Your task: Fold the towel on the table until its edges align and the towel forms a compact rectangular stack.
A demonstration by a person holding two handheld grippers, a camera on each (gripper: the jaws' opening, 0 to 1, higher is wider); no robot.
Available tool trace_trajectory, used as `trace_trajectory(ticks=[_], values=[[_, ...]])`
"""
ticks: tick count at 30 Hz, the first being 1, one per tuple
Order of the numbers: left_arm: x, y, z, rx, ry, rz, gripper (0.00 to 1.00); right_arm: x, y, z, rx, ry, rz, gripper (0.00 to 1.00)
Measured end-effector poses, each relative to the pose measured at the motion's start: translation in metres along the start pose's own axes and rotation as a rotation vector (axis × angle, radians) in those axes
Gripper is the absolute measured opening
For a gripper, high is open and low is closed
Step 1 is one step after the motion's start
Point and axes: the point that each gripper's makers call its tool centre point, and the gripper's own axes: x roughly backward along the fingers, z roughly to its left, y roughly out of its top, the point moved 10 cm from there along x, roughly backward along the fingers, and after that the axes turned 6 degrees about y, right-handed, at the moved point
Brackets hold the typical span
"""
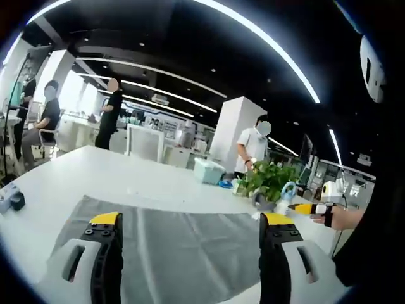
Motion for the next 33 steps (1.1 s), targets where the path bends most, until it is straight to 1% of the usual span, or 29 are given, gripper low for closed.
trace_trajectory(ticks=[3, 5, 8, 12, 14, 15, 18, 23, 27, 28, 30, 33], values=[[-0.004, -0.001, 0.0, -0.002, -0.018, 0.008, 0.88, 0.007, -0.004, -0.003, -0.006, -0.023, 0.013, 0.79], [-0.006, -0.002, 0.0, -0.014, -0.012, 0.009, 0.87, 0.011, -0.006, -0.005, -0.009, -0.03, 0.025, 0.77], [-0.007, -0.004, 0.002, -0.007, -0.017, 0.01, 0.88, 0.016, -0.005, -0.006, 0.02, -0.05, 0.032, 0.78], [-0.008, -0.01, 0.002, -0.001, -0.021, 0.051, 0.87, 0.016, -0.006, -0.007, 0.011, -0.052, 0.032, 0.74], [-0.007, -0.013, 0.0, -0.006, -0.017, 0.055, 0.87, 0.015, -0.006, -0.007, 0.009, -0.052, 0.034, 0.72], [-0.006, -0.013, 0.0, -0.007, -0.019, 0.053, 0.86, 0.014, -0.005, -0.007, 0.017, -0.051, 0.034, 0.69], [-0.003, -0.015, -0.001, 0.006, -0.025, 0.055, 0.85, 0.008, -0.004, -0.007, 0.022, -0.037, 0.048, 0.65], [0.006, -0.015, 0.001, 0.005, -0.005, 0.051, 0.84, -0.004, -0.001, -0.006, 0.026, -0.003, 0.056, 0.66], [0.012, -0.015, 0.005, 0.006, 0.009, 0.049, 0.84, -0.013, -0.003, 0.0, 0.032, 0.024, 0.071, 0.66], [0.015, -0.015, 0.009, -0.001, 0.016, 0.046, 0.85, -0.014, -0.004, 0.001, 0.024, 0.027, 0.08, 0.66], [0.018, -0.014, 0.01, -0.004, 0.023, 0.042, 0.85, -0.016, -0.006, 0.004, 0.012, 0.041, 0.095, 0.65], [0.023, -0.012, 0.015, 0.007, 0.024, 0.032, 0.85, -0.016, -0.008, 0.007, 0.024, 0.046, 0.108, 0.63]])
